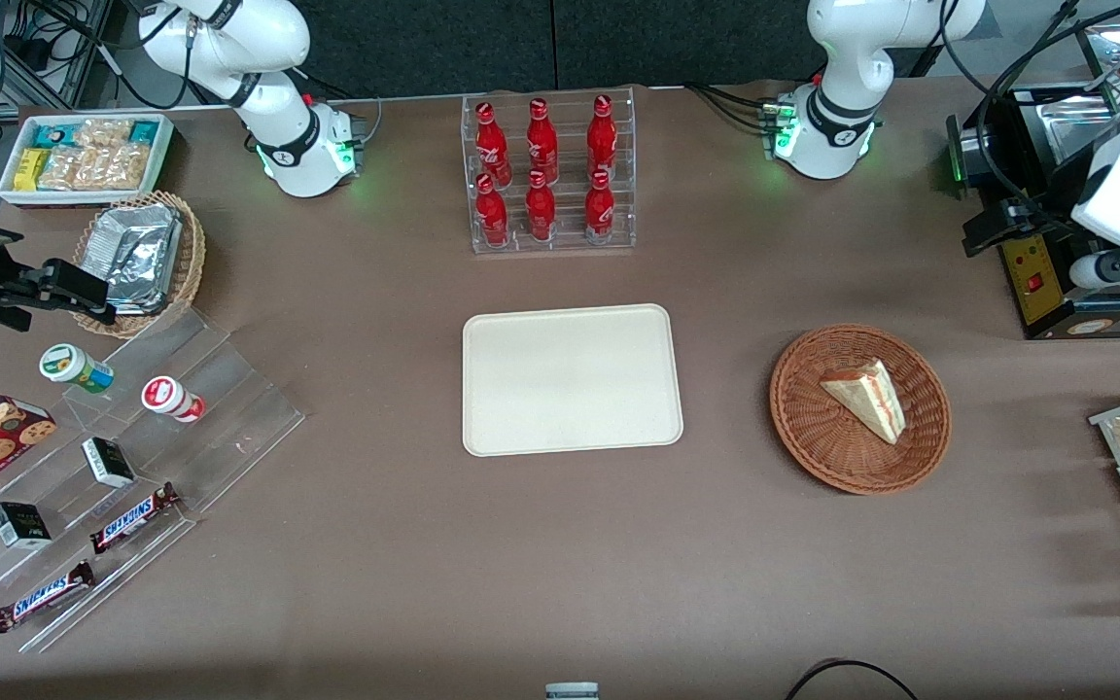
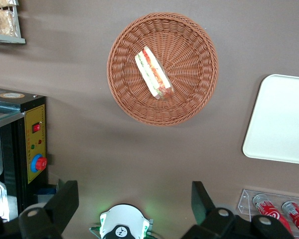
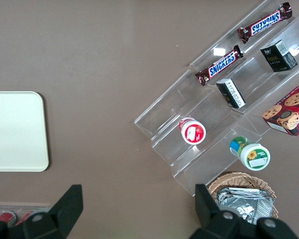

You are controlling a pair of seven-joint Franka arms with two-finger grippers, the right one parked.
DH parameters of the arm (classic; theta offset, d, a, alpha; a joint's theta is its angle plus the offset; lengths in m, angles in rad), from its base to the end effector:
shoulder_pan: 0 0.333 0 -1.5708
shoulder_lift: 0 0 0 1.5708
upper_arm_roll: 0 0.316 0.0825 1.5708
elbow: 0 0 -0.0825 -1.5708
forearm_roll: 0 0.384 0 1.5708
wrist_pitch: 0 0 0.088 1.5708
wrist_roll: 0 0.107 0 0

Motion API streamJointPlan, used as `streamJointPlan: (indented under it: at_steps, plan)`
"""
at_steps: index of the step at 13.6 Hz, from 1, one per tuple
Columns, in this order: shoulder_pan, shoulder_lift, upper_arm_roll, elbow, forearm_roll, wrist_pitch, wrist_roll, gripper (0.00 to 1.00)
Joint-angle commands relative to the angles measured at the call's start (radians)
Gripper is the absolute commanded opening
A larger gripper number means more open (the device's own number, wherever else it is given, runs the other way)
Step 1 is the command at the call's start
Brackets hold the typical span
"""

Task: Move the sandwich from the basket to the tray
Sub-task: 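Move the left gripper down over the wrapped sandwich in the wicker basket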

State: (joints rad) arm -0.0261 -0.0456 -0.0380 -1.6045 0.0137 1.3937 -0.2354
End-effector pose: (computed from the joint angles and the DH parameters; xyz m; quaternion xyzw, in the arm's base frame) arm 0.5192 -0.0321 0.6195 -0.9928 -0.0860 0.0805 0.0199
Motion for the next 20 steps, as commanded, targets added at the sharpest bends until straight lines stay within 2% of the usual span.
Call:
streamJointPlan:
  at_steps: [1,6,9,12,16,18,20]
  plan:
    - [-0.015,-0.002,0.007,0.011,-0.008,-0.022,0.007,1.0]
    - [-0.009,0.021,0.007,-0.023,0.003,-0.007,0.008,1.0]
    - [-0.003,0.045,0.01,-0.089,0.008,0.073,0.008,1.0]
    - [0.002,0.124,0.012,-0.094,0.04,0.119,-0.007,1.0]
    - [-0.003,0.226,0.01,-0.097,0.078,0.234,-0.148,1.0]
    - [-0.002,0.259,0.009,-0.104,0.072,0.263,-0.16,1.0]
    - [-0.002,0.265,0.01,-0.168,0.066,0.37,-0.226,1.0]
